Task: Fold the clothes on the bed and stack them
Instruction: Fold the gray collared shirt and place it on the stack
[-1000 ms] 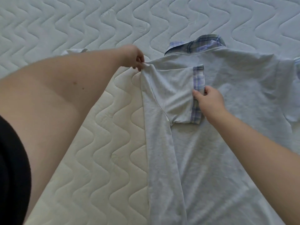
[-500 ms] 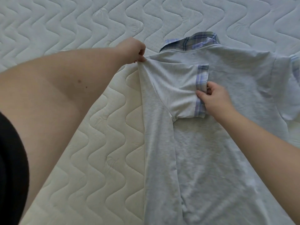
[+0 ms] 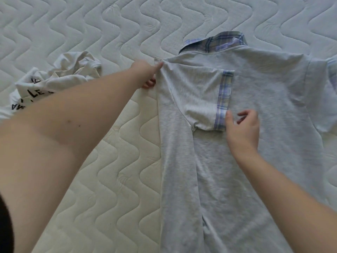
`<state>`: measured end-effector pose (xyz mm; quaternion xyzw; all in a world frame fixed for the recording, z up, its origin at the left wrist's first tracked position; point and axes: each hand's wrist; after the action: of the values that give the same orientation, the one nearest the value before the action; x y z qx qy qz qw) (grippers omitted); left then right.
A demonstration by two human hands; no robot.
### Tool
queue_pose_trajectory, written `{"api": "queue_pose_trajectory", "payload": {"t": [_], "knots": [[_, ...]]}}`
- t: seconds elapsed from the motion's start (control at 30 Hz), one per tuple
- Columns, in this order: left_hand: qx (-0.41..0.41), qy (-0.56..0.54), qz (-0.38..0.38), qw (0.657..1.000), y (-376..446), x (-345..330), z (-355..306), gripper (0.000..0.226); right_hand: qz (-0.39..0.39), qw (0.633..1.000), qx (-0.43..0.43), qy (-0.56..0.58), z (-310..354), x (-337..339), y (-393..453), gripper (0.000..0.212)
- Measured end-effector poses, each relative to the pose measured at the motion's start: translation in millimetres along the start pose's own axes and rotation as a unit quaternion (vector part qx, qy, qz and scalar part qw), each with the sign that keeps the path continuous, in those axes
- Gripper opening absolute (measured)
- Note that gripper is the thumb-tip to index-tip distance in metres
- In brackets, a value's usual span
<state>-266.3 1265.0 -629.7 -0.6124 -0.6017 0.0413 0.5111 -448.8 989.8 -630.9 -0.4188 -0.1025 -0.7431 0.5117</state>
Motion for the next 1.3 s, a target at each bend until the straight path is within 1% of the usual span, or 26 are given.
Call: {"api": "queue_pose_trajectory", "payload": {"t": [0.03,0.07,0.13,0.17,0.2,0.27,0.3,0.37,0.43,0.47,0.5,0.57,0.6,0.63,0.7,0.73,0.77,0.8,0.87,0.93,1.0,1.07,1.13,1.2,1.27,1.3], "knots": [[0.011,-0.007,0.031,0.999,-5.3,-3.1,7.9,0.059,0.006,1.000,0.001,0.008,-2.3,-1.2,-16.9,0.025],[0.010,-0.014,0.062,0.998,-10.9,-5.8,15.6,0.053,0.046,0.999,0.002,0.008,-3.3,-4.3,-33.8,0.022],[0.001,-0.026,0.104,0.994,-22.3,-10.5,27.3,0.035,0.175,0.984,-0.017,0.003,-4.6,-14.6,-65.9,0.016],[-0.002,-0.036,0.109,0.993,-25.6,-13.3,30.8,0.028,0.230,0.973,-0.032,0.003,-4.2,-20.6,-78.4,0.015],[-0.001,-0.052,0.109,0.993,-27.5,-15.6,33.4,0.023,0.268,0.962,-0.043,0.002,-2.7,-25.9,-88.2,0.018],[0.011,-0.096,0.106,0.990,-32.2,-18.3,34.5,0.017,0.313,0.948,-0.059,0.009,2.0,-35.6,-100.1,0.022],[0.011,-0.111,0.102,0.989,-33.8,-18.5,34.9,0.015,0.329,0.942,-0.069,0.011,5.2,-39.5,-103.9,0.020],[-0.011,-0.117,0.078,0.990,-35.3,-18.7,36.2,0.013,0.356,0.931,-0.078,0.001,10.9,-45.8,-109.0,0.019],[-0.027,-0.119,0.044,0.992,-38.8,-21.3,38.8,0.008,0.375,0.923,-0.083,0.002,13.8,-47.9,-112.9,0.022],[-0.019,-0.123,0.040,0.991,-42.5,-23.6,40.8,0.015,0.377,0.922,-0.089,0.015,14.0,-46.9,-114.4,0.023],[-0.001,-0.120,0.050,0.992,-47.4,-25.8,43.4,0.025,0.374,0.922,-0.099,0.030,12.9,-45.8,-115.0,0.024],[0.035,-0.078,0.094,0.992,-60.5,-28.2,52.7,0.041,0.375,0.915,-0.126,0.080,9.0,-43.2,-114.9,0.031],[0.044,-0.067,0.124,0.989,-66.6,-29.9,59.7,0.043,0.387,0.904,-0.142,0.113,7.9,-42.7,-114.7,0.035],[0.049,-0.071,0.154,0.984,-72.7,-32.1,67.4,0.040,0.405,0.888,-0.160,0.146,6.6,-42.8,-114.4,0.036],[0.063,-0.102,0.201,0.972,-86.7,-38.7,84.0,0.030,0.435,0.852,-0.203,0.209,5.4,-44.7,-110.5,0.033],[0.069,-0.125,0.214,0.966,-93.6,-43.2,93.5,0.026,0.445,0.837,-0.224,0.227,5.1,-45.2,-108.6,0.030],[0.073,-0.151,0.220,0.961,-100.8,-48.2,103.7,0.022,0.450,0.831,-0.235,0.227,4.1,-45.6,-107.4,0.029],[0.076,-0.178,0.218,0.956,-106.1,-53.8,112.1,0.018,0.453,0.835,-0.232,0.208,2.7,-45.7,-104.9,0.029],[0.083,-0.237,0.185,0.950,-119.5,-63.7,130.5,0.015,0.455,0.857,-0.195,0.140,-0.6,-43.8,-108.6,0.030],[0.086,-0.286,0.141,0.944,-133.7,-73.8,144.4,0.021,0.447,0.874,-0.168,0.089,-6.3,-38.3,-120.2,0.030],[0.080,-0.311,0.124,0.939,-149.7,-84.2,156.2,0.027,0.444,0.883,-0.149,0.040,-18.2,-28.2,-137.1,0.029],[0.073,-0.315,0.136,0.937,-165.9,-93.3,167.3,0.027,0.461,0.876,-0.140,-0.003,-35.4,-16.5,-156.0,0.028],[0.072,-0.303,0.136,0.940,-179.1,-100.2,177.1,0.020,0.477,0.866,-0.150,-0.027,-53.1,-7.3,-174.8,0.027],[0.087,-0.309,0.101,0.942,-188.7,-107.2,184.5,0.019,0.479,0.862,-0.164,-0.035,-70.5,-1.8,-192.1,0.027],[0.097,-0.322,0.063,0.940,-199.8,-113.8,190.1,0.026,0.481,0.858,-0.176,-0.033,-86.5,2.7,-207.2,0.030],[0.099,-0.325,0.056,0.939,-207.0,-116.6,193.5,0.030,0.484,0.856,-0.180,-0.032,-93.4,4.9,-213.6,0.031]]}}
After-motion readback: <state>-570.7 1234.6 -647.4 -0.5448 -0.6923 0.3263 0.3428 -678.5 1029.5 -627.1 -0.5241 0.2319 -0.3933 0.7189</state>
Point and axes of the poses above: each hand's wrist, its own y-axis towards the middle knuckle, its own x-axis out of the back of the hand, z = x × y, and after that the axes turned 7 degrees about -y, right-handed
